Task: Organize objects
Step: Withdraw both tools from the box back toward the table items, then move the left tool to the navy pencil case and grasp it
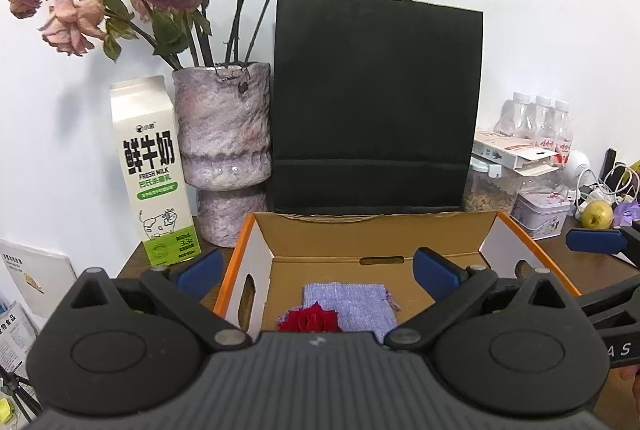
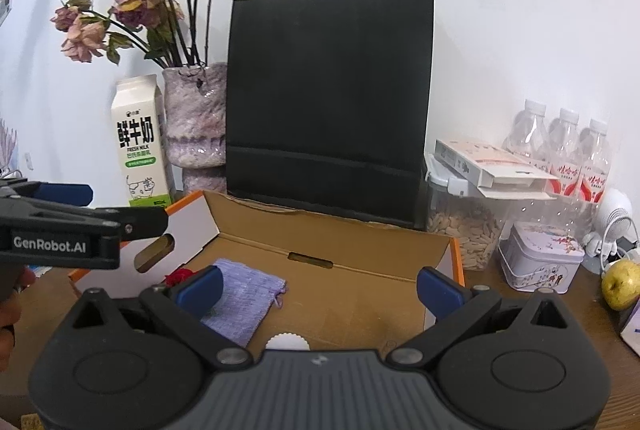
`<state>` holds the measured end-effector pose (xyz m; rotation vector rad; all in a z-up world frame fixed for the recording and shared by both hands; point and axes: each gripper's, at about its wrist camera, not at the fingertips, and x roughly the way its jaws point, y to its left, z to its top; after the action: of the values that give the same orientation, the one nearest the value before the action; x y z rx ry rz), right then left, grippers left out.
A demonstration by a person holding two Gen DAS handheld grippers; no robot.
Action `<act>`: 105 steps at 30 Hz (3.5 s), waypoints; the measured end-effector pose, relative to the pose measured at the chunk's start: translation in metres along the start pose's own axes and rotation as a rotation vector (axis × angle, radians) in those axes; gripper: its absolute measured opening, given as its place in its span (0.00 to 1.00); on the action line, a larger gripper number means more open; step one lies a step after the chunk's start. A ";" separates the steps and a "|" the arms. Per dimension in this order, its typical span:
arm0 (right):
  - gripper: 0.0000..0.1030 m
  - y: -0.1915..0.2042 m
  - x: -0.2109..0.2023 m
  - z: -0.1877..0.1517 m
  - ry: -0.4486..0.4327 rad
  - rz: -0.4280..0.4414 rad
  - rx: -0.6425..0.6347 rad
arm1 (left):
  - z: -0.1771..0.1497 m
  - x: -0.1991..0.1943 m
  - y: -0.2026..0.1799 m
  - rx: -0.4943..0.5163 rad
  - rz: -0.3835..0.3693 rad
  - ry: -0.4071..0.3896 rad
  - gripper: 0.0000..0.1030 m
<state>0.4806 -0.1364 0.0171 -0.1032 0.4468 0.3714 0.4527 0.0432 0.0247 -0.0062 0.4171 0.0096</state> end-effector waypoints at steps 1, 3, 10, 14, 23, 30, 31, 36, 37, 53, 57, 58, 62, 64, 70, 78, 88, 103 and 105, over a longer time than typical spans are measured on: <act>1.00 0.001 -0.003 -0.001 -0.003 0.000 -0.003 | -0.001 -0.004 0.000 -0.001 0.002 -0.004 1.00; 1.00 0.002 -0.010 -0.001 -0.008 0.000 -0.006 | -0.002 -0.013 0.000 -0.004 0.003 -0.013 1.00; 1.00 0.008 -0.042 -0.008 -0.034 0.005 -0.010 | -0.009 -0.043 -0.001 -0.001 0.006 -0.036 1.00; 1.00 0.012 -0.061 -0.014 -0.038 0.013 -0.013 | -0.016 -0.060 0.000 -0.004 0.008 -0.050 1.00; 1.00 0.014 -0.102 -0.028 -0.053 0.015 -0.005 | -0.027 -0.099 0.002 -0.023 0.003 -0.070 1.00; 1.00 0.015 -0.122 -0.034 -0.059 0.024 0.009 | -0.027 -0.112 0.001 -0.046 0.003 -0.062 1.00; 1.00 0.015 -0.124 -0.035 -0.056 0.025 0.013 | -0.026 -0.113 0.001 -0.053 0.001 -0.058 1.00; 1.00 0.012 -0.129 -0.037 -0.047 0.029 0.031 | -0.017 -0.118 0.000 -0.060 0.012 -0.052 1.00; 1.00 0.011 -0.130 -0.037 -0.046 0.030 0.034 | -0.016 -0.119 -0.001 -0.060 0.013 -0.053 1.00; 1.00 0.013 -0.176 -0.055 -0.044 0.027 0.019 | -0.028 -0.173 -0.021 -0.026 0.025 -0.045 1.00; 1.00 0.016 -0.195 -0.063 -0.047 0.023 0.015 | -0.037 -0.195 -0.021 -0.021 0.032 -0.052 1.00; 1.00 0.016 -0.200 -0.066 -0.048 0.022 0.014 | -0.039 -0.200 -0.021 -0.020 0.033 -0.054 1.00; 1.00 0.017 -0.220 -0.076 -0.051 0.016 0.014 | -0.050 -0.220 -0.020 -0.016 0.042 -0.053 1.00; 1.00 0.018 -0.230 -0.082 -0.052 0.014 0.012 | -0.056 -0.230 -0.019 -0.015 0.046 -0.051 1.00; 1.00 0.023 -0.255 -0.102 -0.044 0.012 0.007 | -0.076 -0.253 -0.017 -0.015 0.051 -0.027 1.00; 1.00 0.030 -0.283 -0.135 -0.020 0.008 0.003 | -0.111 -0.277 -0.013 -0.006 0.056 0.029 1.00; 1.00 0.038 -0.309 -0.175 0.011 0.011 0.014 | -0.158 -0.298 -0.004 -0.024 0.038 0.107 1.00; 1.00 0.045 -0.341 -0.225 0.037 0.011 0.028 | -0.215 -0.317 -0.020 0.021 -0.088 0.177 1.00; 1.00 0.043 -0.342 -0.227 0.037 0.010 0.037 | -0.219 -0.315 -0.023 0.042 -0.103 0.187 1.00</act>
<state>0.0875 -0.2484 -0.0371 -0.0723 0.4901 0.3713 0.0765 0.0154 -0.0480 0.0127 0.6034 -0.1018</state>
